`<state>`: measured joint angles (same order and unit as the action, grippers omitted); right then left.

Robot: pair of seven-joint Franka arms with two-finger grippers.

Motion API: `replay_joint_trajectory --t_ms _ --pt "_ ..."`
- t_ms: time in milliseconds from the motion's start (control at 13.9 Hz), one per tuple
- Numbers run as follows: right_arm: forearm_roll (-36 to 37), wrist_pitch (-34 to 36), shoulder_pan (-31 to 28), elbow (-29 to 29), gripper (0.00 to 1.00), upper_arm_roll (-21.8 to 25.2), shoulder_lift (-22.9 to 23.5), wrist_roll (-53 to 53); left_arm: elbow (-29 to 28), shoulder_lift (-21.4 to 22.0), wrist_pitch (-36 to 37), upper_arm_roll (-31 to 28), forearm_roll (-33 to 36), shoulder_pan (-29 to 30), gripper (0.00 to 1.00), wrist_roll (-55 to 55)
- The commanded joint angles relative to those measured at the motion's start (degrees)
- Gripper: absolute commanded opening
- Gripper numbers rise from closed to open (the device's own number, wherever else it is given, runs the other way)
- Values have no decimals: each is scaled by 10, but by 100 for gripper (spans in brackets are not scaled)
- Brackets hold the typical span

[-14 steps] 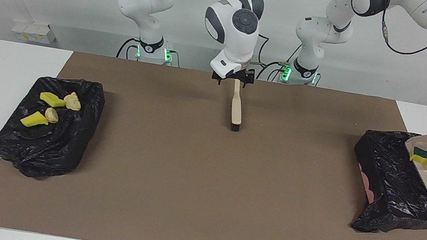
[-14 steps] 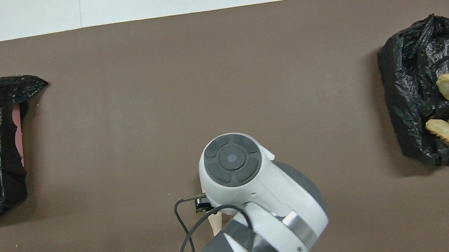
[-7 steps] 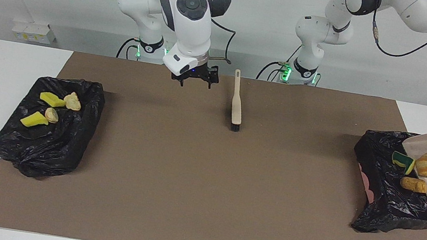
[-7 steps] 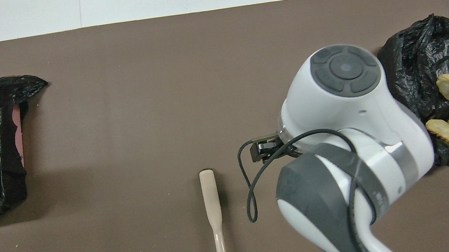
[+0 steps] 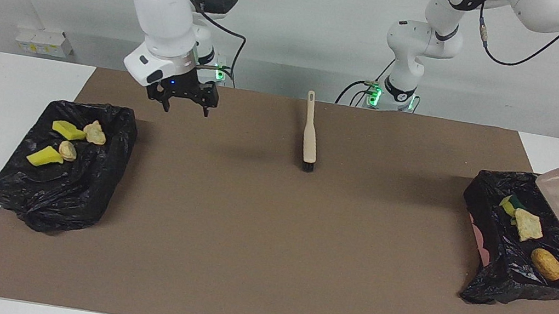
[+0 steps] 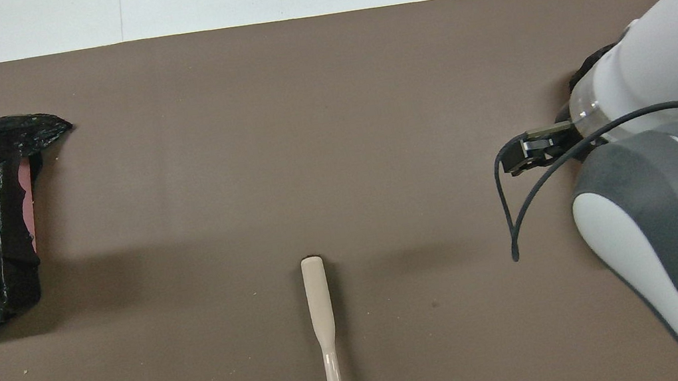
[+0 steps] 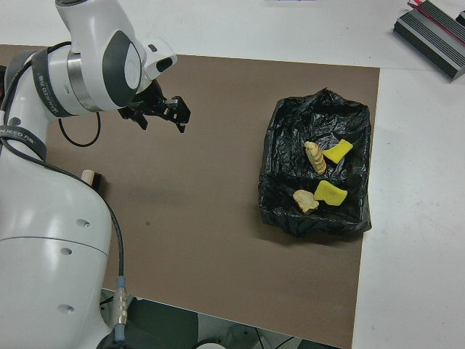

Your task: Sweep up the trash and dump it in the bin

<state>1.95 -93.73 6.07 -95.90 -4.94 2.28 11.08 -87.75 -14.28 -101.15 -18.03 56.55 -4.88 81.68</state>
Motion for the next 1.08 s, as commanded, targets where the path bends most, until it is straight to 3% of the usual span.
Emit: replay_joint_trajectory --t_ms 0,144,503,862,1006 --pt "28 7 -52 2 100 -7 -16 -52 -8 38 33 34 8 2 0 -19" --pt "25 8 -96 2 100 -7 -21 -132 -8 50 60 67 -34 5 0 -21" --pt "7 22 -152 12 100 -8 -28 -117 -17 65 96 112 -210 3 0 -134" --pt "-29 83 -154 62 100 -10 -18 -91 -58 72 102 201 -355 -2 0 -412" --pt "-27 67 -147 60 100 -10 -19 -92 -65 70 89 230 -400 -4 0 -512"
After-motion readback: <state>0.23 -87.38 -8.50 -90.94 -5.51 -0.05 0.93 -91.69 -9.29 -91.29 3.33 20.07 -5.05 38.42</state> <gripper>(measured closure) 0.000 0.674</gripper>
